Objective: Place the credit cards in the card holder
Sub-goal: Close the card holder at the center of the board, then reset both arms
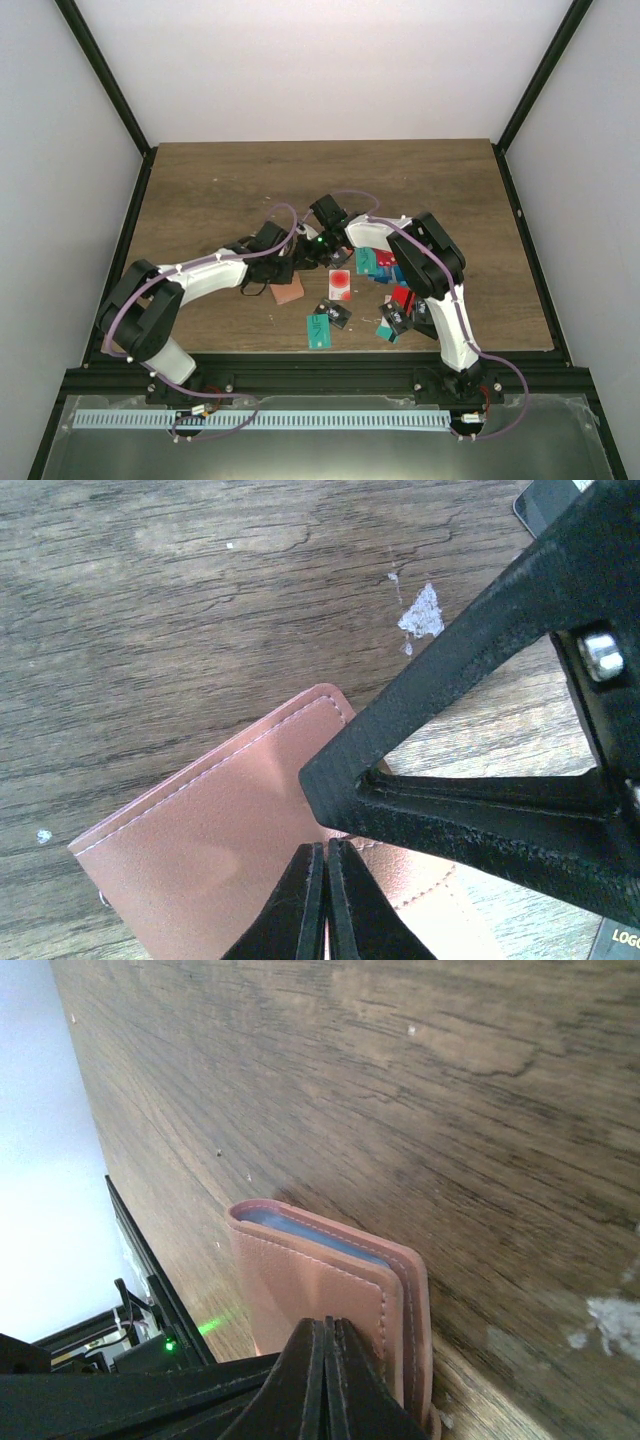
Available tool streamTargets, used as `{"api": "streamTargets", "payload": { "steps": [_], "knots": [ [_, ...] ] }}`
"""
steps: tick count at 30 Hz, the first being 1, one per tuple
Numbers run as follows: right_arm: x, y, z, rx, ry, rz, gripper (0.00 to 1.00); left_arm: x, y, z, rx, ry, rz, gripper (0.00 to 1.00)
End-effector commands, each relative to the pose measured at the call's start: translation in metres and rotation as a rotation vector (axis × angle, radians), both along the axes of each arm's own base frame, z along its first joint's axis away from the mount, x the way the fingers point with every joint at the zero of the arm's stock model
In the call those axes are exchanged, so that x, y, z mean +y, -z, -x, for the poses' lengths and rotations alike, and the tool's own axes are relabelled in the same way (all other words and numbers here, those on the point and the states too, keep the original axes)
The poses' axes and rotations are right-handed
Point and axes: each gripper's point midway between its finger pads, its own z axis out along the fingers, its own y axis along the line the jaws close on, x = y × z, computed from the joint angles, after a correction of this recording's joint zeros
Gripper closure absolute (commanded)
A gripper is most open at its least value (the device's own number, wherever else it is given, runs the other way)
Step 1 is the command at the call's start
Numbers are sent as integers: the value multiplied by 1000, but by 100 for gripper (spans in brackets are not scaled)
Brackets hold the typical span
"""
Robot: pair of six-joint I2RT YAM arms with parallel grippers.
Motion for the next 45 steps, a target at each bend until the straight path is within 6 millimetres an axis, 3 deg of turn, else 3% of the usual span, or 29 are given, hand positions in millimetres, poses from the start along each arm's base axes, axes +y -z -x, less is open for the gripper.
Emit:
{"api": "streamTargets", "payload": {
  "steps": [1, 4, 14, 24, 26, 27, 31, 32, 33, 34, 38, 41, 45],
  "knots": [
    [-4, 17, -14, -8, 48, 67, 99, 13, 20, 30, 104, 18, -44, 96],
    [3, 2, -21, -33, 43, 37, 98, 16, 18, 33, 102, 14, -43, 96],
    [26, -51, -41, -86, 26, -60, 95, 18, -24, 15, 8, -18, -47, 82],
    [26, -94, -55, -186, 21, -77, 93, 21, -74, 4, -70, -56, -20, 77],
    [20, -107, -57, -214, 28, -86, 86, 21, -91, 1, -99, -64, -2, 69],
    [17, -119, -59, -240, 34, -97, 78, 23, -100, 0, -115, -72, 1, 63],
    [-3, -169, -62, -381, 66, -126, 27, 35, -141, -6, -201, -111, 21, 25],
    [-9, -183, -61, -421, 71, -134, 6, 40, -151, -6, -223, -125, 21, 17],
    [-16, -193, -60, -463, 83, -126, 1, 45, -162, -7, -247, -139, 23, 7],
    [-27, -212, -58, -518, 109, -121, 0, 50, -170, -6, -265, -148, 25, 1],
    [-69, -242, -53, -629, 225, -126, 0, 65, -193, 0, -326, -174, 44, 0],
    [-87, -250, -43, -654, 256, -158, 0, 71, -198, 5, -345, -181, 48, 0],
    [-95, -243, -33, -654, 267, -160, 0, 73, -198, 13, -352, -176, 68, 0]
  ]
}}
